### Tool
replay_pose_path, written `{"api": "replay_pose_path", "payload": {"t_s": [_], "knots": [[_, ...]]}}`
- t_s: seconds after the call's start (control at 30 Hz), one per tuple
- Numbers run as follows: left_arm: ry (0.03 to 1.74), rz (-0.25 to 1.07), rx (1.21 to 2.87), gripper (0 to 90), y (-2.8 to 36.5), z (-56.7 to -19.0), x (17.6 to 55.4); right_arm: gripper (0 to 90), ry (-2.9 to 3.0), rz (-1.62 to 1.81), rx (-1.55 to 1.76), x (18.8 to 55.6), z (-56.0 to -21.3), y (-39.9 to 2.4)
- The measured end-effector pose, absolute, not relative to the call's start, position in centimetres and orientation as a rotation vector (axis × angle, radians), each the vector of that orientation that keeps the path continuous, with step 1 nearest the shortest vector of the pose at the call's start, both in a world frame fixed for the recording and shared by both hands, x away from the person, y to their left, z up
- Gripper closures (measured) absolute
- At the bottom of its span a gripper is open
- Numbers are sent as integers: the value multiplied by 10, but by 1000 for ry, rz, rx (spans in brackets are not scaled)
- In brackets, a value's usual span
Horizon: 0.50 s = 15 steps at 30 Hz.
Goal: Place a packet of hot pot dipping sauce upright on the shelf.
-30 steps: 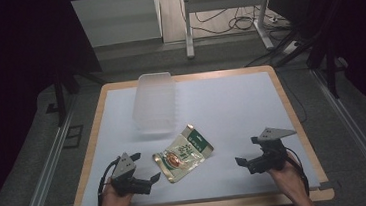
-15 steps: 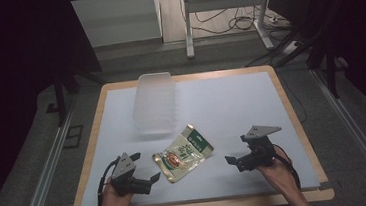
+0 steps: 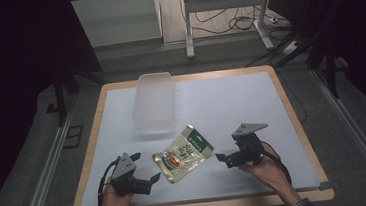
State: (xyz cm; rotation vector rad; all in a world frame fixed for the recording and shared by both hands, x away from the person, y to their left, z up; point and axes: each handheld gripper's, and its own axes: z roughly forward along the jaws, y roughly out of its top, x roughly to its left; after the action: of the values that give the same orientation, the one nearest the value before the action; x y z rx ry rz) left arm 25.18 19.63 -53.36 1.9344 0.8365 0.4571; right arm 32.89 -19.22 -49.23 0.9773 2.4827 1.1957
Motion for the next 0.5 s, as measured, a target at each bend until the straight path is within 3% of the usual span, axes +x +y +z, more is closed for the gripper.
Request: {"api": "replay_pose_path", "payload": {"t_s": [0.23, 0.5], "knots": [[836, 457, 1934, 1, 196, -533, 252, 62, 2509, 1192, 1001, 334, -490, -185], [835, 459, 1934, 1, 196, -533, 251, 166, 2522, 1124, 951, 336, -490, -174]]}}
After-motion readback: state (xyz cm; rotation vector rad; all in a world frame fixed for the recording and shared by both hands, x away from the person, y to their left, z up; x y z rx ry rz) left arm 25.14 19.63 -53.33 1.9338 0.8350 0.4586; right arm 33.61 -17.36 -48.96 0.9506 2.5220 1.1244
